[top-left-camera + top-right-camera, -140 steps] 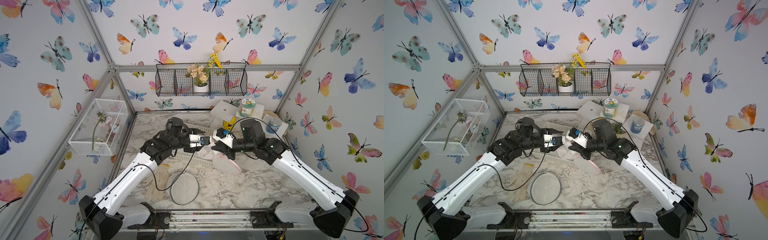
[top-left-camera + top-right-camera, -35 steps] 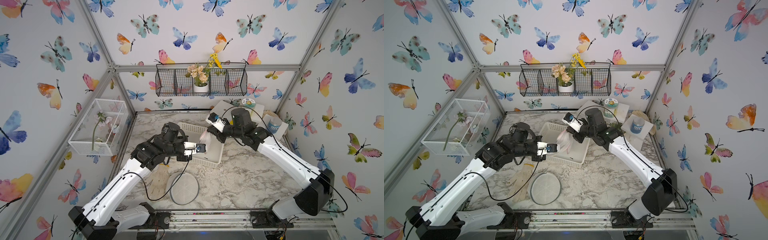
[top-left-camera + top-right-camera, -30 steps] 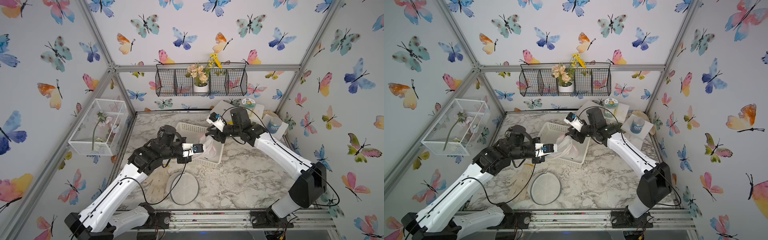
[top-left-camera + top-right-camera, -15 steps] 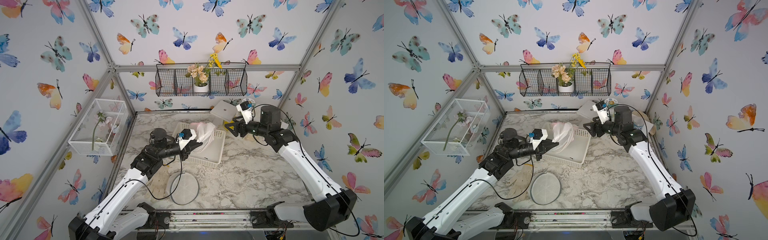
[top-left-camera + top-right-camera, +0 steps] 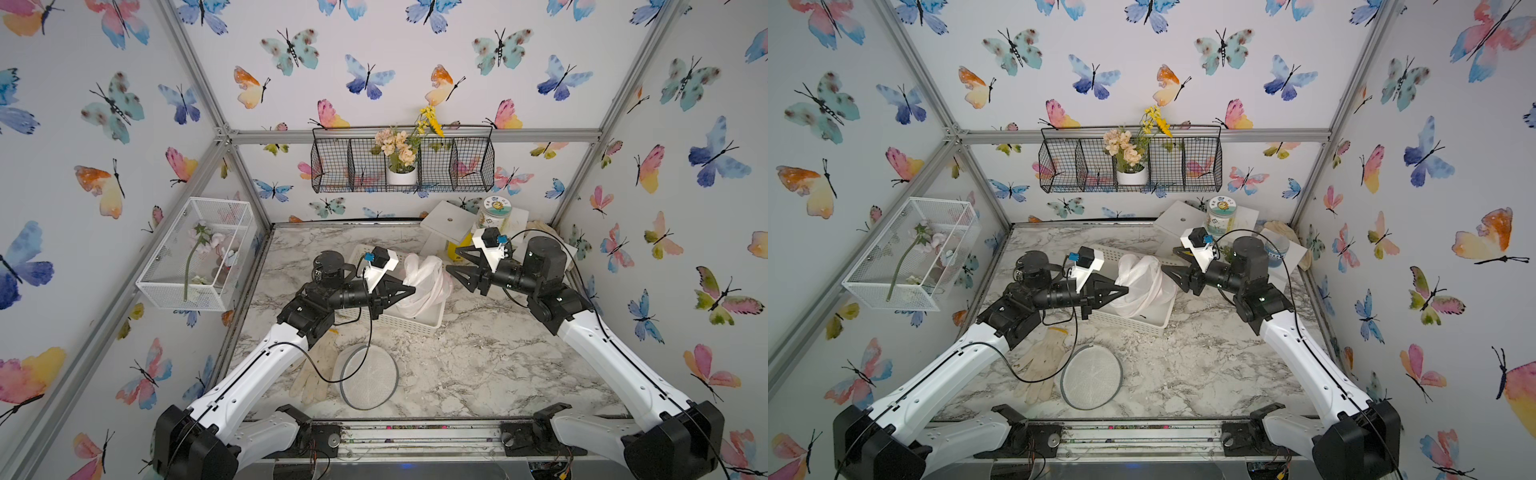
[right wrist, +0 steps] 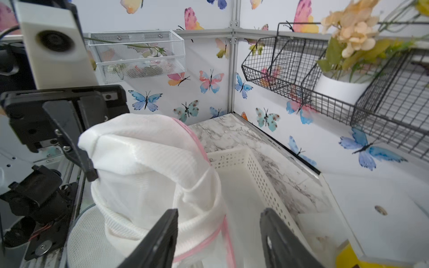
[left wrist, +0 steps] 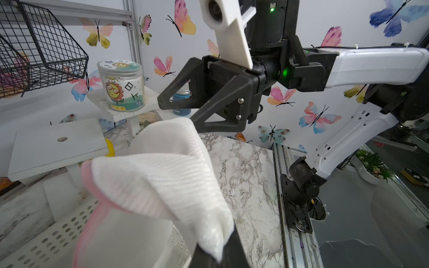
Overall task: Turn the laundry bag inside out
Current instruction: Turn over the laundry bag.
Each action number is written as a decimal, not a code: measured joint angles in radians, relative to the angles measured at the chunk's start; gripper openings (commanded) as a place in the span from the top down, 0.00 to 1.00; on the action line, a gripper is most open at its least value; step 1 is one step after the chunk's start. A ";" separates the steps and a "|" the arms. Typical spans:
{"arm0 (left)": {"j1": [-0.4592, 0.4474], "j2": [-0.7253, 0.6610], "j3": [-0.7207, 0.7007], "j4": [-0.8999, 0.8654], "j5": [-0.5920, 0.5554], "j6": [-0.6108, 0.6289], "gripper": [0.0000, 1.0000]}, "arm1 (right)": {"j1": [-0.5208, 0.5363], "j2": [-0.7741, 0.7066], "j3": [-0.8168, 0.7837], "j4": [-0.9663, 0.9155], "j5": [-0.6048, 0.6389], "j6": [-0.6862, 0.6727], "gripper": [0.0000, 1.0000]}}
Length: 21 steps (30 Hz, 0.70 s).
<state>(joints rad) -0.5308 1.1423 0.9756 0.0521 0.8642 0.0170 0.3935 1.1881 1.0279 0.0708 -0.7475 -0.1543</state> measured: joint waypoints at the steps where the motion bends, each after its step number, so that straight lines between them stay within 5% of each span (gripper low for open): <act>1: 0.000 0.005 0.005 -0.005 0.005 -0.004 1.00 | 0.002 0.005 0.000 0.011 -0.014 -0.021 0.42; 9: 0.000 0.035 0.037 -0.008 0.023 -0.031 1.00 | 0.014 0.034 0.000 0.053 -0.076 -0.185 0.61; 18: 0.000 0.054 0.062 -0.045 0.051 -0.023 1.00 | 0.019 0.068 0.005 0.075 -0.099 -0.230 0.98; 21: 0.000 0.055 0.071 -0.068 0.052 -0.012 1.00 | 0.019 0.067 0.005 0.087 -0.098 -0.220 0.98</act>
<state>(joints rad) -0.5308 1.1973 1.0462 -0.0162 0.9165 0.0048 0.4122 1.2552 1.0332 0.1581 -0.8459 -0.3740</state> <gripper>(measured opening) 0.070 0.042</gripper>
